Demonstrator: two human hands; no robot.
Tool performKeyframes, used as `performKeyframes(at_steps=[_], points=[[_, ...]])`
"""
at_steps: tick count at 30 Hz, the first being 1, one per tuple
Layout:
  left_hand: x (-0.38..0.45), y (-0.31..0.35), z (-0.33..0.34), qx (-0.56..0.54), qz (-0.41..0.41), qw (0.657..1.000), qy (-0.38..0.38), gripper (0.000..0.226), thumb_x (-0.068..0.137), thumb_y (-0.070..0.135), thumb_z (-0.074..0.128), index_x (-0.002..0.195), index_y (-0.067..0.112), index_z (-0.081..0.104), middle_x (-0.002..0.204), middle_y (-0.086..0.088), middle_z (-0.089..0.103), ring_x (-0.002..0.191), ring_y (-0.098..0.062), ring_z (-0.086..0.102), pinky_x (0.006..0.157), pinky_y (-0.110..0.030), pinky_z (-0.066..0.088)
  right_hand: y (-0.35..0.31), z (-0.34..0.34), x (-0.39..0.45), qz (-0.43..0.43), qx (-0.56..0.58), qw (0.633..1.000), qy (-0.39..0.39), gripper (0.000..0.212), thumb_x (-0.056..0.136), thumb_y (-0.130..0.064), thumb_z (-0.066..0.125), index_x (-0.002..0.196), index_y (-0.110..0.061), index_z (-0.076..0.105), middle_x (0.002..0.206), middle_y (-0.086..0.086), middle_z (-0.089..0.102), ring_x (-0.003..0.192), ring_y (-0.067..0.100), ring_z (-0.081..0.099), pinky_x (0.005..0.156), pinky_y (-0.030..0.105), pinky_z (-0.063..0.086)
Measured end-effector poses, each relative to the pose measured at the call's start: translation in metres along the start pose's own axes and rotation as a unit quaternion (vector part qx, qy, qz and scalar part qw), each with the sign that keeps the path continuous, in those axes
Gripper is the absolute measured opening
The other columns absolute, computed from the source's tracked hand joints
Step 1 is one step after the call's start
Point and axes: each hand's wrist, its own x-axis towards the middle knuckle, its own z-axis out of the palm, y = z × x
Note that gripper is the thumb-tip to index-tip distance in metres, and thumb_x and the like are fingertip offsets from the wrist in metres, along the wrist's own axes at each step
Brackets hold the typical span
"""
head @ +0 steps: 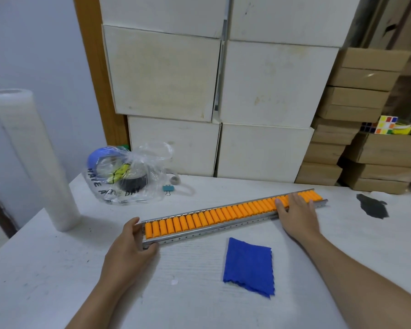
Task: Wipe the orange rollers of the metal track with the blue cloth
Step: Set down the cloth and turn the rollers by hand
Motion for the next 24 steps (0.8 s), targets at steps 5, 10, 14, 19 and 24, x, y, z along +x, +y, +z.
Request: performKeyframes(at_steps=[5,10,14,19,24], points=[[-0.001,0.000,-0.001,-0.005,0.000,1.000,0.000,0.074,0.073,0.033,0.070,0.136,0.029,0.032,0.128,0.012,0.057,0.112,-0.017,0.053,0.084,-0.035,0.041,-0.026,0.002,-0.020,-0.035,0.002,0.999,0.000,0.075,0.093,-0.059,0.020,0.146,-0.006,0.028,0.154,0.009,0.029,0.144,0.020,0.018,0.119,0.038,-0.001],[-0.003,0.001,-0.001,-0.016,-0.001,1.000,0.001,0.073,0.074,0.030,0.070,0.137,0.027,0.033,0.128,0.011,0.057,0.113,-0.018,0.053,0.084,-0.034,0.039,-0.056,0.003,-0.044,-0.070,0.016,0.997,-0.008,0.073,0.094,-0.058,0.022,0.147,-0.009,0.026,0.155,0.007,0.028,0.144,0.018,0.017,0.119,0.038,-0.003],[-0.003,0.001,-0.002,-0.007,-0.003,1.000,-0.001,0.073,0.073,0.033,0.069,0.136,0.029,0.032,0.128,0.011,0.057,0.111,-0.019,0.054,0.087,-0.037,0.042,-0.083,0.003,-0.063,-0.106,0.014,0.994,-0.015,0.072,0.094,-0.058,0.021,0.148,-0.010,0.023,0.155,0.006,0.026,0.145,0.018,0.015,0.118,0.037,-0.006],[-0.003,0.000,-0.003,-0.009,-0.001,1.000,-0.004,0.073,0.074,0.034,0.069,0.136,0.029,0.032,0.130,0.011,0.056,0.112,-0.018,0.053,0.088,-0.036,0.042,-0.115,0.003,-0.083,-0.148,0.016,0.989,-0.025,0.070,0.094,-0.057,0.021,0.148,-0.012,0.023,0.157,0.004,0.024,0.145,0.016,0.012,0.117,0.036,-0.008],[0.000,-0.002,-0.002,-0.001,0.004,1.000,-0.010,0.074,0.074,0.034,0.070,0.137,0.027,0.031,0.131,0.008,0.056,0.113,-0.020,0.053,0.085,-0.035,0.041,-0.144,0.001,-0.104,-0.192,0.035,0.980,-0.039,0.071,0.094,-0.057,0.021,0.149,-0.013,0.020,0.158,0.004,0.020,0.146,0.016,0.010,0.116,0.035,-0.010]])
